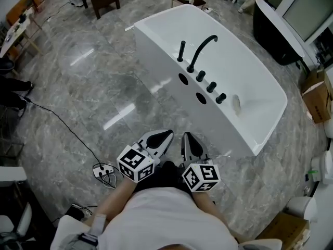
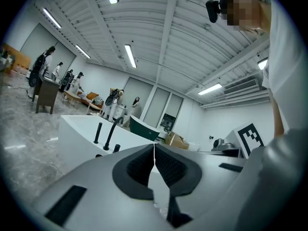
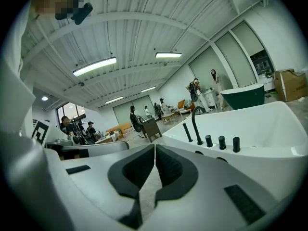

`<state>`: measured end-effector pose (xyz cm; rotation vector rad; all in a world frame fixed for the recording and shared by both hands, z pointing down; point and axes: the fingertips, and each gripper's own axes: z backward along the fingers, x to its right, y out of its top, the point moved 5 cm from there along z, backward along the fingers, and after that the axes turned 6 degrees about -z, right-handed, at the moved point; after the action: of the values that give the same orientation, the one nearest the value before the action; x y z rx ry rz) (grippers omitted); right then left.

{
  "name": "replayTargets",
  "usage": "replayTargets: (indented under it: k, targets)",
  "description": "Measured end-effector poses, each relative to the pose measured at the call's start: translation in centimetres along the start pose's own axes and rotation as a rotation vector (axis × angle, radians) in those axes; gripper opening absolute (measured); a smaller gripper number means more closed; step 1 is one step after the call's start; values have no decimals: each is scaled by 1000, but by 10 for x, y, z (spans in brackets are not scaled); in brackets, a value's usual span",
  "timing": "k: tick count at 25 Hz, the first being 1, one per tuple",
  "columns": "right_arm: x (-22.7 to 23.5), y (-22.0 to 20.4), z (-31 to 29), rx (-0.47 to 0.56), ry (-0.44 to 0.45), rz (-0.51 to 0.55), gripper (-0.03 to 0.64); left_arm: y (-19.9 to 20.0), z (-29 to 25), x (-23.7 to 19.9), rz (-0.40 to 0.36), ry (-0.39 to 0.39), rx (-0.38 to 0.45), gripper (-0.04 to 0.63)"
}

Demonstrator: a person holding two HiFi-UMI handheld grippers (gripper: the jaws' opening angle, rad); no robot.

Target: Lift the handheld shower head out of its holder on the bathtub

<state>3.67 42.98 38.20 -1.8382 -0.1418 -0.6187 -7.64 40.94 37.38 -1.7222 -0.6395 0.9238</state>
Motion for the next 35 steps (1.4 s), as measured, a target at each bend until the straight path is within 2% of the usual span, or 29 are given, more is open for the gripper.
replayTargets:
  k: [9, 14, 26, 35]
  targets:
    - [7, 3, 21, 35, 82, 48, 20, -9, -8, 27, -9, 14, 13, 12]
    - [18, -2, 28, 20, 112, 58, 20, -21, -18, 42, 6, 19, 24, 12]
    - [35, 0, 40, 32, 86, 41, 20, -34, -27, 56, 21, 22, 10, 12]
    - [45, 4, 13, 13, 90, 23, 20, -30, -45, 31, 38, 30, 1, 12]
